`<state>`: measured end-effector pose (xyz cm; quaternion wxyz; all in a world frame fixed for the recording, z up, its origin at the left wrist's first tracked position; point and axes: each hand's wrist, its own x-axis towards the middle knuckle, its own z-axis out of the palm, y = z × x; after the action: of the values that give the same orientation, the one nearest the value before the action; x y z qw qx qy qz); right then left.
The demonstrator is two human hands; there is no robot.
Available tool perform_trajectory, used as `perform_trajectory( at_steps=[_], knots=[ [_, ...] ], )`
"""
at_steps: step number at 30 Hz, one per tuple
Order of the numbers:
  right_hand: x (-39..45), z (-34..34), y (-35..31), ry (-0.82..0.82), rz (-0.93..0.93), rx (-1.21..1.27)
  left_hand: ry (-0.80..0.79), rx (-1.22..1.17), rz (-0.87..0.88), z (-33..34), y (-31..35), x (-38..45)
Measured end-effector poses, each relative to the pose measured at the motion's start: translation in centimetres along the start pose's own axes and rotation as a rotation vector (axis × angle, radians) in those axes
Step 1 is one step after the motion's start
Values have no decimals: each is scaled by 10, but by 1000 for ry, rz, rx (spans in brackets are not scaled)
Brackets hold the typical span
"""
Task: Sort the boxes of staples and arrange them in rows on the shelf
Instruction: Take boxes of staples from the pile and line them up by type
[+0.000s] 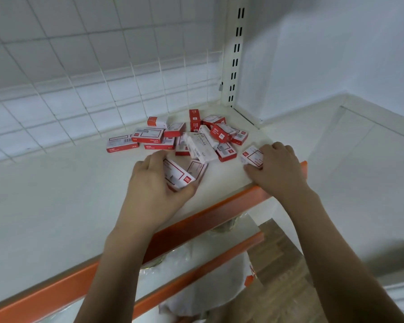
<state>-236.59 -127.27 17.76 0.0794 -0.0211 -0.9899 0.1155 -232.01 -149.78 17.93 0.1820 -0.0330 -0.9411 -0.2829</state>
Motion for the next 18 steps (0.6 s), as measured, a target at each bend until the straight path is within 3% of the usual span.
perform_trajectory(
  at_steps=[9,14,18],
  knots=[
    [-17,6,-37,141,-188,311,66,-23,12,-27,-11,-26],
    [-46,5,-71,6,-287,514,129,-7,35,-46,-35,-41],
    [-66,7,-102,-55,-343,607,47,-94,-20,-67,-57,-58]
  ],
)
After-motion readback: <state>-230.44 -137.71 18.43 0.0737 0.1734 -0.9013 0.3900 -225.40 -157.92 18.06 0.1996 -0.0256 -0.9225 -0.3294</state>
